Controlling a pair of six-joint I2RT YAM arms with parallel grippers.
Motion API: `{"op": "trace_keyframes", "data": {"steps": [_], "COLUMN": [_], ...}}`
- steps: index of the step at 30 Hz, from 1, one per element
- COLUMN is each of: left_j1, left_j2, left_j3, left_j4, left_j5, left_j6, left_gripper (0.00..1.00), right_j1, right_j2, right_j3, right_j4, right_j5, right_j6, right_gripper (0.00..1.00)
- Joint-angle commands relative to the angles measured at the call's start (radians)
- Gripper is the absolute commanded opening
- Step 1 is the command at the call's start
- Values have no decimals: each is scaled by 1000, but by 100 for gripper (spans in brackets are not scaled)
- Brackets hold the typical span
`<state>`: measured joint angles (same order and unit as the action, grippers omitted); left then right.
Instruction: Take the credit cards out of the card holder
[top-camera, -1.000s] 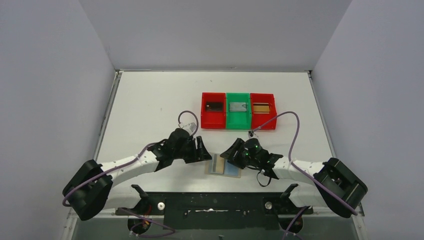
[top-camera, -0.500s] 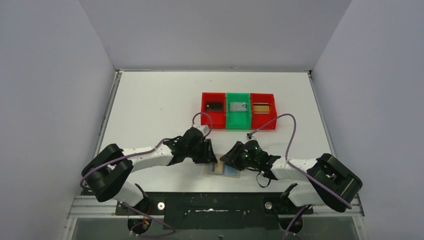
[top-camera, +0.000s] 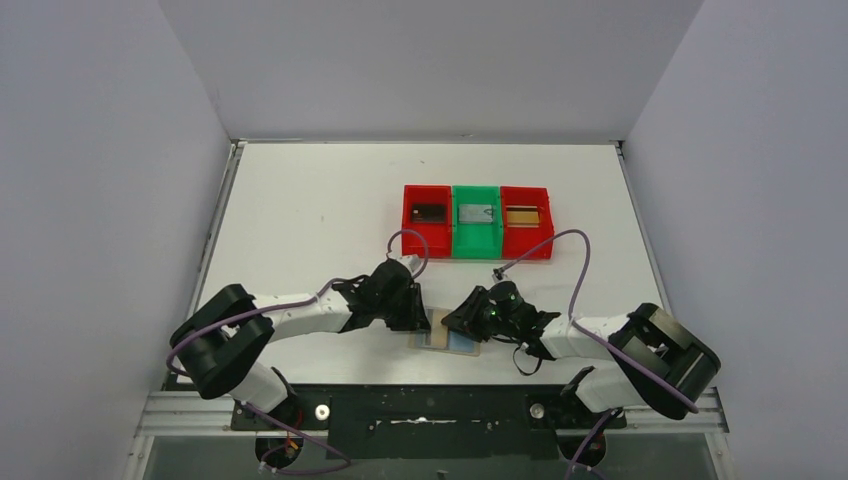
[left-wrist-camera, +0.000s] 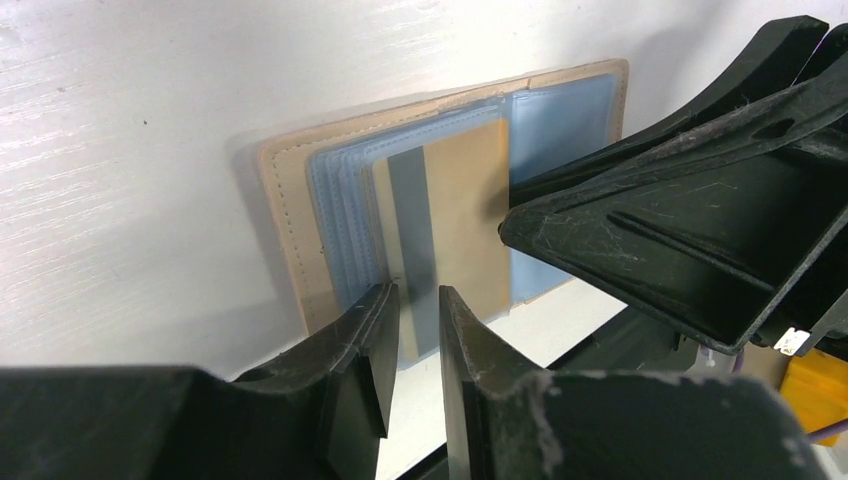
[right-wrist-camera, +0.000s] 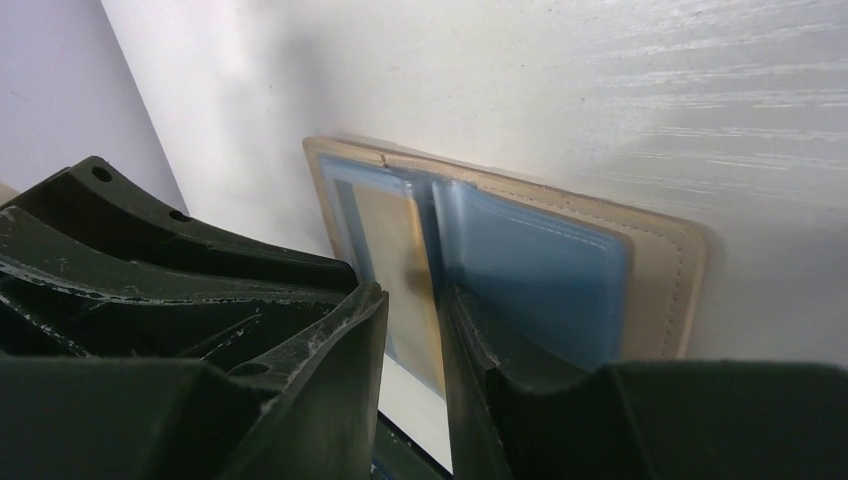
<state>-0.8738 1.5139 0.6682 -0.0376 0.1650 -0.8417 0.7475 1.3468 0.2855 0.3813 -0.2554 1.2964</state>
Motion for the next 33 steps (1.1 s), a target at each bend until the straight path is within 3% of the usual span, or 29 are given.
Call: {"op": "trace_keyframes", "data": {"steps": [1,6,12,24,28,30,33], "left_j1": [-20,-24,-26,-30,-31,-32,-31], "left_j2": [17,19,26,32,35,31,21], "left_j3": [-2,-7,9,23,28,29,25], "left_j4": [-51,-81,-117,-144,-140,-137,-119], "left_j5": [-50,-85,-117,-139,-130,-127,-117], "left_j6": [7,-5,3,0,3,3,4], "left_gripper": [21,17,10,3,2,2,2], "right_j1": [-1,0,-5,-17,-17,-17,-16], "right_j2": [14,12,13,-83,-72,-65,-51], "right_j3": [7,16,34,16,21,28,29], "right_j4": [36,17,-6,-117,-105,-109,-76], "right_j5": [-9,-2,-5,68,53,50,32], "right_j6": [-2,-7,-23,-24,-33,-35,-39], "right_gripper": [27,19,0,0,8,23,31]}}
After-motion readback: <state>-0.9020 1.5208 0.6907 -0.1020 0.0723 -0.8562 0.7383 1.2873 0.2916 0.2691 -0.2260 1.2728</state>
